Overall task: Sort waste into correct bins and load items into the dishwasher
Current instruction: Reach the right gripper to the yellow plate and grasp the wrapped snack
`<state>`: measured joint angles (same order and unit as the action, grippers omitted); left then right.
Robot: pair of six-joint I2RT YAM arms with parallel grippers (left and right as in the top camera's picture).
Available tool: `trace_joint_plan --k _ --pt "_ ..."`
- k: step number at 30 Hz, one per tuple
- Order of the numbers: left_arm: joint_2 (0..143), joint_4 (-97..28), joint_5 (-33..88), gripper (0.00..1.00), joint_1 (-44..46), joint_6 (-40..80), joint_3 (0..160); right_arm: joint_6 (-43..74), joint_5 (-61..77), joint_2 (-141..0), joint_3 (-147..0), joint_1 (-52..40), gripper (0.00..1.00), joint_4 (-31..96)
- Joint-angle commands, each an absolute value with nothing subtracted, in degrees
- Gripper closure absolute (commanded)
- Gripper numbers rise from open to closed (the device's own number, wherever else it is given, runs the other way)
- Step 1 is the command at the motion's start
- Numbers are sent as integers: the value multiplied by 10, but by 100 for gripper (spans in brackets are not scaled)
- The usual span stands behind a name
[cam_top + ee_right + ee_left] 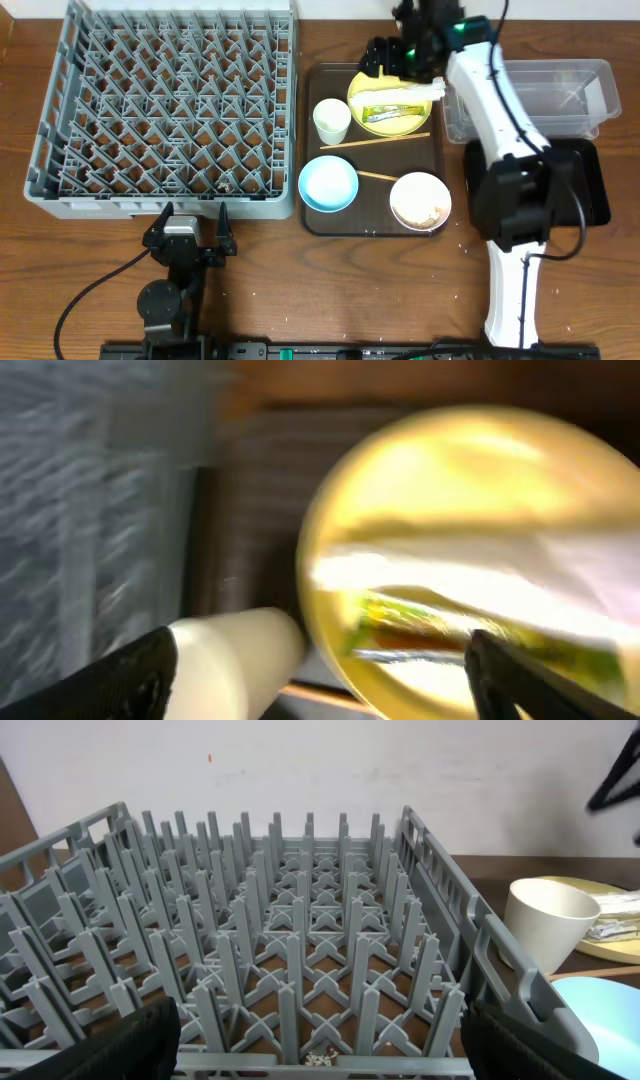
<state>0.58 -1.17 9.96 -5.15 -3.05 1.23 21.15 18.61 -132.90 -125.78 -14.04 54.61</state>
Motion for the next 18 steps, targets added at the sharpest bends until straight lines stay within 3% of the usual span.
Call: trace_joint_plan --k 1,8,18 --pt "1 -29 105 9 -53 -34 2 422 -12 -1346 -1271 -169 11 564" --pt "1 -29 105 9 -53 -34 2 502 -49 -1371 -1270 -192 11 587" --pt "1 -29 105 9 -53 -34 2 524 -47 -1427 -1270 -187 7 568"
